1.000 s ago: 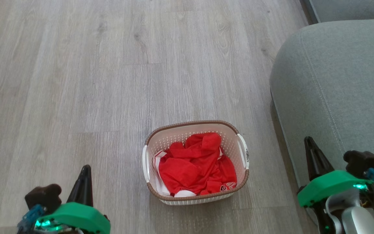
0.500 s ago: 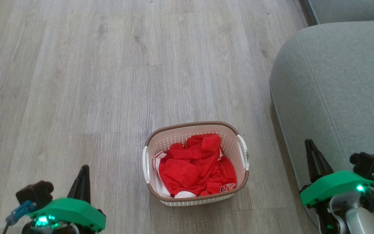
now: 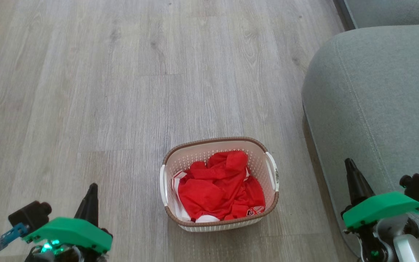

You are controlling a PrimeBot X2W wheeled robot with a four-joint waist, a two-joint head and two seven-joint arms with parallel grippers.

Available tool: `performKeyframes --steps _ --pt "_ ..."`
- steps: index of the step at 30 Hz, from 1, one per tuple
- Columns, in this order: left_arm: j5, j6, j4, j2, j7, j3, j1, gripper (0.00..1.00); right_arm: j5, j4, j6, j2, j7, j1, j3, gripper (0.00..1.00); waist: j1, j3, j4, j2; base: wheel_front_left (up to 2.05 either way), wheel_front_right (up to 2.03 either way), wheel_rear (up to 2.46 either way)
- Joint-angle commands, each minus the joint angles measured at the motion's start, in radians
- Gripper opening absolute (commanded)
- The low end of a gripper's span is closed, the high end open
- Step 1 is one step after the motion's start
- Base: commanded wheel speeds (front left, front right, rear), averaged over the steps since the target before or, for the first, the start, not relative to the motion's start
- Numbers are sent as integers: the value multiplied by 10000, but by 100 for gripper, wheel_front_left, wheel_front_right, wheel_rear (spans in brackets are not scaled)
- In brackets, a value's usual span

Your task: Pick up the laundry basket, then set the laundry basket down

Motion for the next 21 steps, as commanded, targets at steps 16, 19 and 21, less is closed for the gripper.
performKeyframes --steps 16,19,21 --pt "-1749 -533 185 -227 301 756 -845 0 2062 -20 -29 -267 256 -590 -70 0 0 -67 1 0 0 0 0" --pt "-1947 -592 239 -261 337 817 -882 0 2294 11 -29 -270 281 -600 -84 0 0 -76 1 0 0 0 0" --pt "-2145 -651 294 -295 375 878 -920 0 2527 42 -30 -272 307 -610 -98 0 0 -84 1 0 0 0 0"
